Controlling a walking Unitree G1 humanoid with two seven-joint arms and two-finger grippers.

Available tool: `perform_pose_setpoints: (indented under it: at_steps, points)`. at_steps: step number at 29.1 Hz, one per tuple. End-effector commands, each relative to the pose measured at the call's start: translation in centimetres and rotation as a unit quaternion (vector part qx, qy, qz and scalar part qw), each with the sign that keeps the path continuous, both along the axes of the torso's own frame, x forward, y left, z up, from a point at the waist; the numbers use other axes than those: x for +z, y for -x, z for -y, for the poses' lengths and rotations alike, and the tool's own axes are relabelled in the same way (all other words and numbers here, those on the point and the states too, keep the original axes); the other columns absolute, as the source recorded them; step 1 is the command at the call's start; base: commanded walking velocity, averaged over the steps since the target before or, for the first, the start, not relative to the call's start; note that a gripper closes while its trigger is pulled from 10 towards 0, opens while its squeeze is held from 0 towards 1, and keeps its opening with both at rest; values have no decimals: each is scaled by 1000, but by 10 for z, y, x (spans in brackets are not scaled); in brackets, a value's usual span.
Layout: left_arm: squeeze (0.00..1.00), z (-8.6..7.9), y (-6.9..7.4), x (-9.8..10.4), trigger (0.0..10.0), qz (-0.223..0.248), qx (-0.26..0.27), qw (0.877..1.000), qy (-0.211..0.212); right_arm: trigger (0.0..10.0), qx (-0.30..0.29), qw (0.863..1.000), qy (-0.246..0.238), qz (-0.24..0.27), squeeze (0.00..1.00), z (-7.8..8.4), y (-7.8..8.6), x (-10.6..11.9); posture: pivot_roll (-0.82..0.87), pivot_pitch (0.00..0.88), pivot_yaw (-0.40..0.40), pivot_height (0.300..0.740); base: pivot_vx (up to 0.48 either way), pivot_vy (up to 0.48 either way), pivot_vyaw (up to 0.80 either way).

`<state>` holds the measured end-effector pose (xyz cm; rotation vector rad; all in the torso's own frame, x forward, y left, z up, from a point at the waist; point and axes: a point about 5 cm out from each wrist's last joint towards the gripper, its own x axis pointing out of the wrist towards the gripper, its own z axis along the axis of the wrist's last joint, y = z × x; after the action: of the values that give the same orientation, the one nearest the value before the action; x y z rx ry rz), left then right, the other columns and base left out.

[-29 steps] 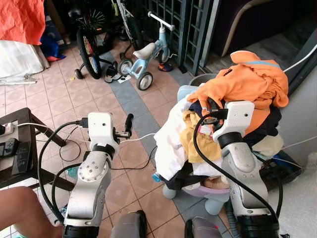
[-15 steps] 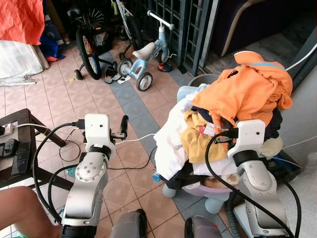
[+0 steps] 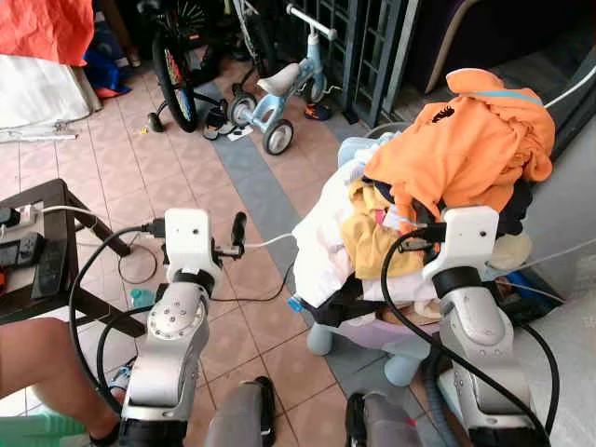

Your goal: Clothes washing

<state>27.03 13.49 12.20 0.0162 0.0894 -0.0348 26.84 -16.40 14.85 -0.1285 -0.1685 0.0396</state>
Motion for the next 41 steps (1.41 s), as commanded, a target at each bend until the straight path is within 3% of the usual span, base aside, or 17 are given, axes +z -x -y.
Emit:
perform_pose_setpoints:
  at_steps: [1, 13, 24, 25, 26, 27, 28, 31, 35, 41]
  points:
    - [0, -3, -1, -1, 10000, -1, 8, 1000, -9, 0, 8, 1000, 1, 4, 0, -5, 0, 2, -12, 117, 62, 740, 0, 0, 0]
    - [0, -1, -3, -1, 10000, 4, 5, 1000, -6, 0, 5, 1000, 11, 18, 0, -5, -5, 7, -18, 101, 59, 740, 0, 0, 0]
    - [0, 0, -5, 2, 10000, 17, 1, 1000, 13, 0, -30, 998, 26, 52, 0, 7, -18, 26, -25, 105, 57, 740, 0, 0, 0]
    - [0, 1, -5, 1, 10000, 16, 3, 1000, 10, 1529, -16, 998, 22, 55, 0, 3, -20, 28, -26, 107, 57, 740, 0, 0, 0]
    - [0, 1, -5, 1, 10000, 14, 2, 1000, 11, 1843, -1, 998, 18, 56, 0, -2, -20, 29, -27, 107, 57, 740, 0, 0, 0]
    - [0, 2, -5, 1, 10000, 13, 1, 1000, 12, 1843, 9, 998, 16, 58, 0, -5, -20, 30, -27, 107, 57, 740, 0, 0, 0]
    - [0, 2, -5, 1, 10000, 14, 0, 1000, 13, 0, 29, 998, 11, 62, 0, -12, -19, 33, -27, 107, 57, 740, 0, 0, 0]
    - [0, 2, -5, 1, 10000, 15, 0, 1000, 15, 0, 77, 995, -11, 68, 0, -27, -14, 40, -28, 107, 56, 740, 0, 0, 0]
    - [0, 0, -5, 1, 10000, 14, 4, 1000, 18, 0, 30, 995, 14, 94, 0, -19, -7, 51, -31, 110, 56, 740, 0, 0, 0]
    - [0, 4, -6, 0, 10000, 9, 0, 1000, 24, 0, 37, 994, 35, 100, 0, -19, -3, 52, -44, 112, 62, 740, -46, 0, 0]
